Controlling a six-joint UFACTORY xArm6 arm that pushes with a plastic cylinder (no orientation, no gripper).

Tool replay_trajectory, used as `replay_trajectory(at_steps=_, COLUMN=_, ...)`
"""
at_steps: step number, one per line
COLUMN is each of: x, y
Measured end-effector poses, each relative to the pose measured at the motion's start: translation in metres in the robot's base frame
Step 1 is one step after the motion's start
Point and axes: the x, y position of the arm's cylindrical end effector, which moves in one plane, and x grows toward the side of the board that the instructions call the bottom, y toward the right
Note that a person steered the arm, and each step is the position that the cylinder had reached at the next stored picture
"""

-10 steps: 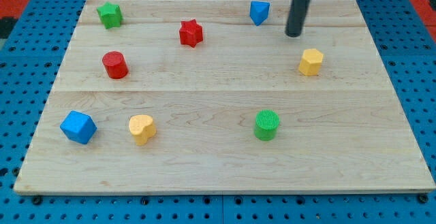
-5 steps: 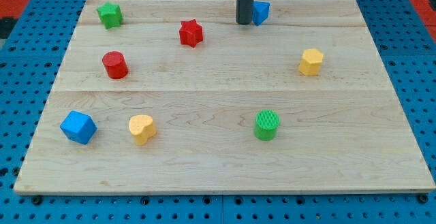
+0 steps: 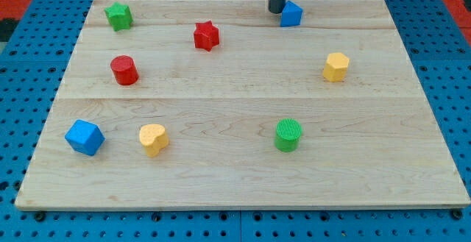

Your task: Slide the blue triangle down a bit

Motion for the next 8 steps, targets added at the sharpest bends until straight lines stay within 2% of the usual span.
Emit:
replay_trajectory(at_steps=6, x=0.004, y=0.032)
replay_trajectory(at_steps=8, x=0.034, y=0.032)
